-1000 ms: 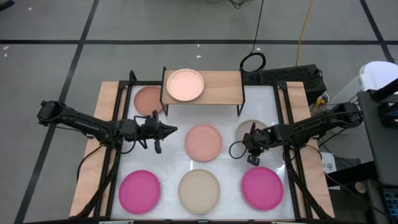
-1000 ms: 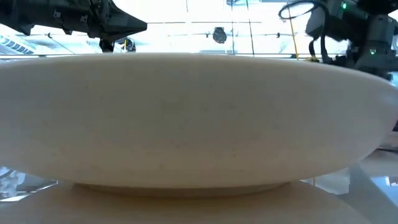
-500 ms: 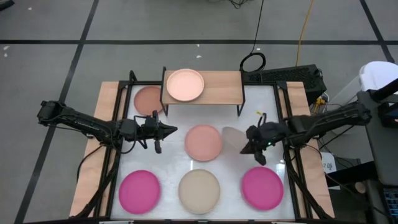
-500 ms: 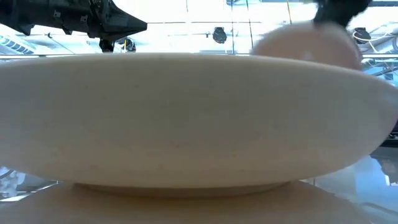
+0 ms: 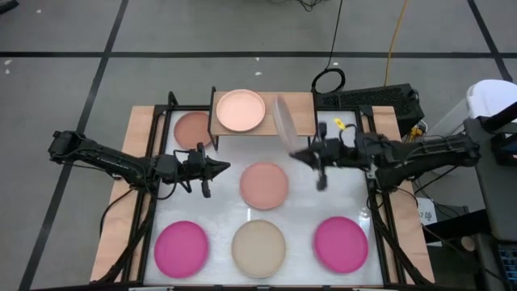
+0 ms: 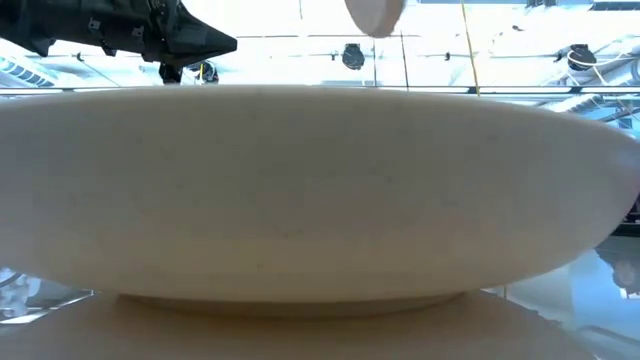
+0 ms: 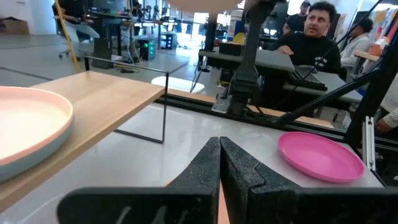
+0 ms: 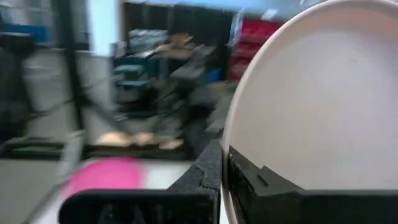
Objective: Place and stack plates onto a shelf
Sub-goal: Stack the right brown plate on top of the light orange plate on the shelf
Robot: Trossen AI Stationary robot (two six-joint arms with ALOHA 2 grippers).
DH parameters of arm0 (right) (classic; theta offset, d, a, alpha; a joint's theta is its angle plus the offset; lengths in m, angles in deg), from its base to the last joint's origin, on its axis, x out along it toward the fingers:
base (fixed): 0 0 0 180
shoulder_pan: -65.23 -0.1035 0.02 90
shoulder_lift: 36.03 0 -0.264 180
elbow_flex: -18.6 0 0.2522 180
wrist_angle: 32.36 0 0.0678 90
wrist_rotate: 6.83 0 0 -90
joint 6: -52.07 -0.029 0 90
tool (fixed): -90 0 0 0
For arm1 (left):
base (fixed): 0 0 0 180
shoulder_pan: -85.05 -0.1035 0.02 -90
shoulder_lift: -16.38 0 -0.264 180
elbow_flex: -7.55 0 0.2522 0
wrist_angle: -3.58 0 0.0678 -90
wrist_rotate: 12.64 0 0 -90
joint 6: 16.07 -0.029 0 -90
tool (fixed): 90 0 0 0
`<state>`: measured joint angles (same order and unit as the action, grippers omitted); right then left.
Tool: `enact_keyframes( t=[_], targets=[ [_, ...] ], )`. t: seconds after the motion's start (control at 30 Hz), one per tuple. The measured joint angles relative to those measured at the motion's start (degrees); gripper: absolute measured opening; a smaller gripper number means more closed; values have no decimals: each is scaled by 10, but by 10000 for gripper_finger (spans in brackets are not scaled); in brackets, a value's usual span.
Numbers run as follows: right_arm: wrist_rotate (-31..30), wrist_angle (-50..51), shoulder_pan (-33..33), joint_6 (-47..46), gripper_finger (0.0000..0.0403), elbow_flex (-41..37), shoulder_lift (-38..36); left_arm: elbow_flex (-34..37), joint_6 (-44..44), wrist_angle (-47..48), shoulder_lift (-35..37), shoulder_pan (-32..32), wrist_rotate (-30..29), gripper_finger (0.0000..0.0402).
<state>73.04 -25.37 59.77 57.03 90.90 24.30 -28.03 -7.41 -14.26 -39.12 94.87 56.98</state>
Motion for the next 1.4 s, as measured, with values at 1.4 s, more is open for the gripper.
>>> enact_keyframes(
  t=[1.4],
  targets=[
    [99,30,228,319,13,259,456,0,-24,6,0,0,0,8]
  ],
)
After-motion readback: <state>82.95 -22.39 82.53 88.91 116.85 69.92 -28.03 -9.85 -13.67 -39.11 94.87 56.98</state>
